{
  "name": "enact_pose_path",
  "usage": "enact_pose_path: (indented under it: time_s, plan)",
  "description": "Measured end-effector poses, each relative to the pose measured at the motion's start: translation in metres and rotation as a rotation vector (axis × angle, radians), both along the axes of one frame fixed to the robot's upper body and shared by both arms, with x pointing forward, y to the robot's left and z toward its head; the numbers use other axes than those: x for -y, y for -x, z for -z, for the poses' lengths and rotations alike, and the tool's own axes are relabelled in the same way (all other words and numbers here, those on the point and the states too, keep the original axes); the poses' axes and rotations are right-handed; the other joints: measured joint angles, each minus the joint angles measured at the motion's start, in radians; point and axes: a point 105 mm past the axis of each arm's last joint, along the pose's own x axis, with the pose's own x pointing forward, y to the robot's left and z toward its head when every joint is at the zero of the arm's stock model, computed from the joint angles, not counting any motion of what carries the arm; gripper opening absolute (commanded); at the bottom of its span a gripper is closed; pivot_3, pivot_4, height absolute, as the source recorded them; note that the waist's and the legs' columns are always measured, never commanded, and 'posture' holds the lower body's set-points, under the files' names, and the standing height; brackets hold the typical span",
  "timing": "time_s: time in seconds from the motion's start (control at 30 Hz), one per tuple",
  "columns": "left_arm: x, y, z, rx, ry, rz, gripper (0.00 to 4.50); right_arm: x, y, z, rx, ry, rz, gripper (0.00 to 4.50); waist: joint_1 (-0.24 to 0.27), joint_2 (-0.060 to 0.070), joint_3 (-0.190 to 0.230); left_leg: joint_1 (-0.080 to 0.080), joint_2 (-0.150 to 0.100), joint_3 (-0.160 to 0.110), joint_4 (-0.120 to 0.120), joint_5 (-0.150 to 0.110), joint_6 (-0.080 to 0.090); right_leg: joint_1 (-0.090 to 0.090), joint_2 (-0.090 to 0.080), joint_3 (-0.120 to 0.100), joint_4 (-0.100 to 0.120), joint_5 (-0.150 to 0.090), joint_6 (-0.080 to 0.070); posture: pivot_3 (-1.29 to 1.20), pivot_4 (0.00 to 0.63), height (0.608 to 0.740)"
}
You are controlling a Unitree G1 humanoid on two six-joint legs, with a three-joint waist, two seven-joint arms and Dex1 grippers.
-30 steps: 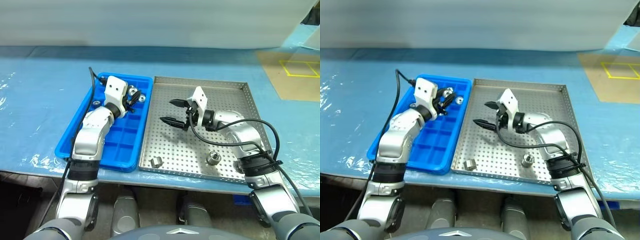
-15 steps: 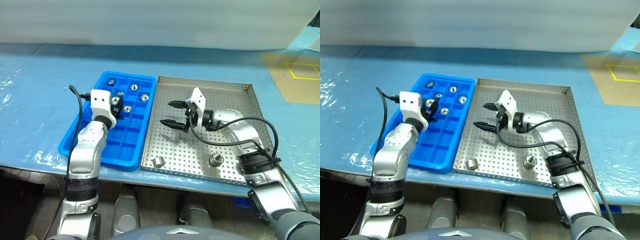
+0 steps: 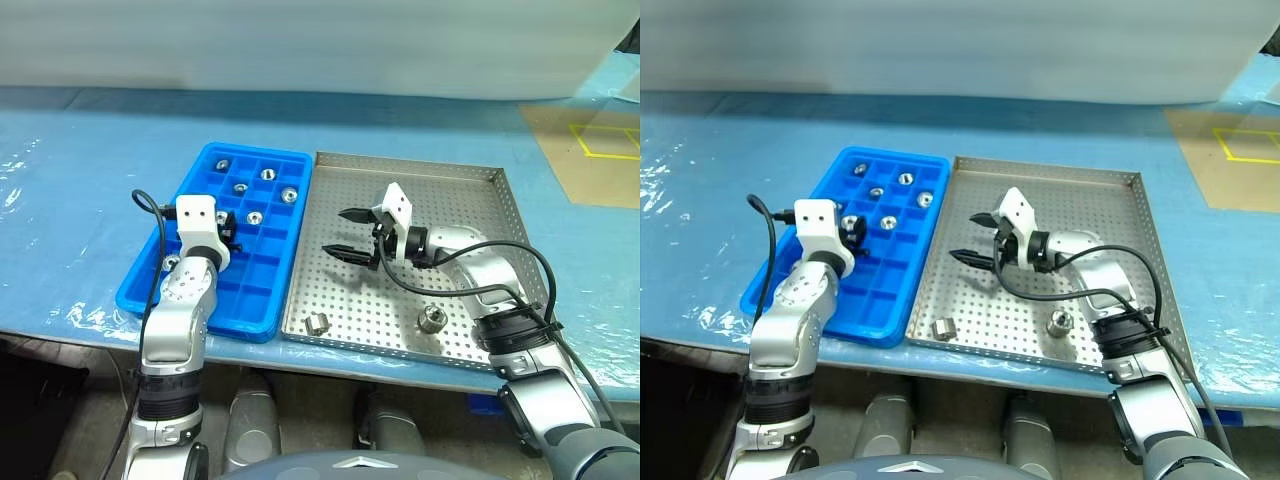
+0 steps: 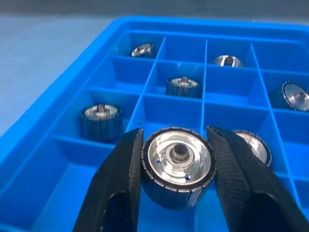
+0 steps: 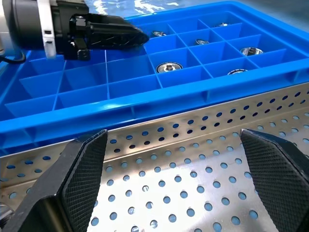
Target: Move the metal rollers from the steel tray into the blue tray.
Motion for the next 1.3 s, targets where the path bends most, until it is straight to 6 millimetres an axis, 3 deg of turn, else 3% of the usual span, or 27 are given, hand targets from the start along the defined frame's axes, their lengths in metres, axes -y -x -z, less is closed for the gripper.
enact_pose_path:
  time_s: [0.07, 0.33, 0.47, 0.57, 0.7, 0.8, 1.1, 1.3]
  plan:
    - [0.0, 0.002, 0.002, -0.011, 0.008, -0.003, 1.7, 0.0, 0.0, 0.0, 0.0, 0.0, 0.0, 4.5, 0.001, 0.0, 0.0, 0.0, 0.0, 0.0, 0.0, 0.0, 0.0, 0.0, 0.0, 0.0, 0.0, 0.0, 0.0, 0.22, 0.15, 0.74]
    - [-0.01, 0.001, -0.002, -0.003, 0.027, -0.04, 4.41, 0.0, 0.0, 0.0, 0.002, 0.004, 0.004, 4.5, 0.0, 0.0, 0.0, 0.0, 0.0, 0.0, 0.0, 0.0, 0.0, 0.0, 0.0, 0.0, 0.0, 0.0, 0.0, 0.19, 0.15, 0.74]
    - [0.01, -0.01, -0.015, 0.05, 0.024, 0.093, 4.46, 0.002, 0.002, 0.001, 0.009, 0.002, 0.017, 4.5, 0.002, 0.0, 0.0, 0.0, -0.001, 0.0, 0.0, 0.0, 0.0, 0.0, 0.0, 0.0, 0.0, 0.0, 0.0, 0.11, 0.15, 0.74]
    - [0.046, -0.016, -0.027, 0.116, 0.054, 0.301, 4.46, 0.008, 0.007, 0.001, 0.018, 0.009, 0.049, 4.5, 0.002, 0.0, 0.0, 0.0, -0.001, 0.0, 0.0, 0.0, 0.0, 0.0, 0.0, 0.001, -0.001, 0.0, 0.0, 0.04, 0.15, 0.74]
    - [0.096, -0.008, -0.04, 0.189, 0.059, 0.646, 4.46, 0.028, 0.016, 0.004, 0.012, 0.021, 0.135, 4.5, -0.015, 0.0, 0.0, 0.001, -0.001, 0.001, -0.001, 0.001, -0.002, 0.0, 0.0, 0.002, -0.001, 0.0, 0.0, -0.06, 0.15, 0.74]
    - [0.117, -0.001, -0.04, 0.202, 0.075, 0.833, 4.46, 0.044, 0.028, 0.007, -0.001, 0.029, 0.199, 4.5, -0.037, 0.0, 0.0, 0.003, 0.0, 0.002, -0.002, 0.002, -0.003, 0.0, 0.001, 0.003, 0.0, 0.0, 0.0, -0.12, 0.15, 0.74]
    - [0.143, 0.009, -0.049, 0.25, 0.044, 1.215, 4.46, 0.082, 0.064, 0.004, -0.027, 0.053, 0.356, 4.5, -0.106, 0.001, -0.001, 0.008, -0.001, 0.004, -0.004, 0.001, -0.002, 0.002, 0.004, 0.005, 0.0, -0.004, 0.007, -0.28, 0.15, 0.74]
    - [0.15, 0.033, -0.035, 0.158, 0.025, 1.54, 4.46, 0.098, 0.079, 0.001, -0.05, 0.059, 0.451, 4.5, -0.132, 0.001, -0.001, 0.009, -0.001, 0.006, -0.005, 0.001, -0.001, 0.002, 0.005, 0.006, -0.001, 0.0, 0.002, -0.36, 0.15, 0.74]
